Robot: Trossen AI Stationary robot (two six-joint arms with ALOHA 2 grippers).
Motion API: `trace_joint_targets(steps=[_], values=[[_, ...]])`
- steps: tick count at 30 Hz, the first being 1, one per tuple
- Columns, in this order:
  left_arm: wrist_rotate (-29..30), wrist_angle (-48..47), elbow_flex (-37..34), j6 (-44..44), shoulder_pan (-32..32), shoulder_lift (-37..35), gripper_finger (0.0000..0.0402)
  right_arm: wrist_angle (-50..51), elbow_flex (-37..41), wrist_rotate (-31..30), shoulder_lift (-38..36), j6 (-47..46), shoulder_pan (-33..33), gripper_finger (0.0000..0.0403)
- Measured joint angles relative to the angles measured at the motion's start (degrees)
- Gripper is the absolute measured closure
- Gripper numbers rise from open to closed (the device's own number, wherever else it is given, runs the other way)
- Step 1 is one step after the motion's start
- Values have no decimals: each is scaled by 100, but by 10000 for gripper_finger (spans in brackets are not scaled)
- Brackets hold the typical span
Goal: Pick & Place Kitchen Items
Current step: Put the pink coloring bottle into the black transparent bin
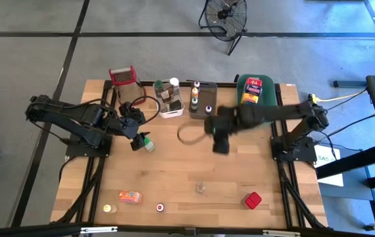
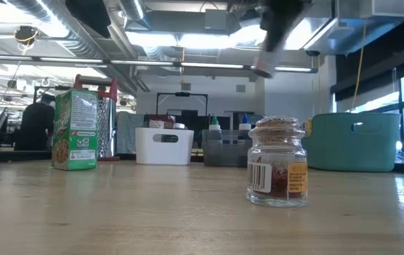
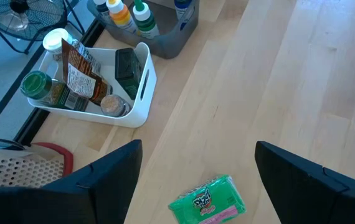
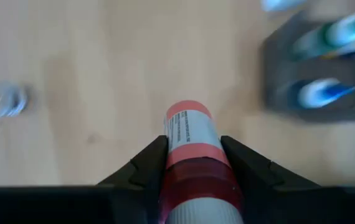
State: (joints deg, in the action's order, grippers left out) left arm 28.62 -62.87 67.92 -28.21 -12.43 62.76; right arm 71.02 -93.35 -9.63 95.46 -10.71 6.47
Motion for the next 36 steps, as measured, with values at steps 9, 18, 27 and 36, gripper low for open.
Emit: trace_joint_targets(steps=[9,18,27,36], values=[[2,1,0,0,-2,0,93,-461,-460,587,21,1671,-1824,269],[2,2,0,1,-1,0,93,-1441,-464,1199,672,2318,-3357,269],[2,2,0,0,-1,0,93,-1823,-463,1073,1615,2427,-4084,270],[2,2,0,0,-1,0,93,-1760,-463,680,1926,2613,-4355,270]])
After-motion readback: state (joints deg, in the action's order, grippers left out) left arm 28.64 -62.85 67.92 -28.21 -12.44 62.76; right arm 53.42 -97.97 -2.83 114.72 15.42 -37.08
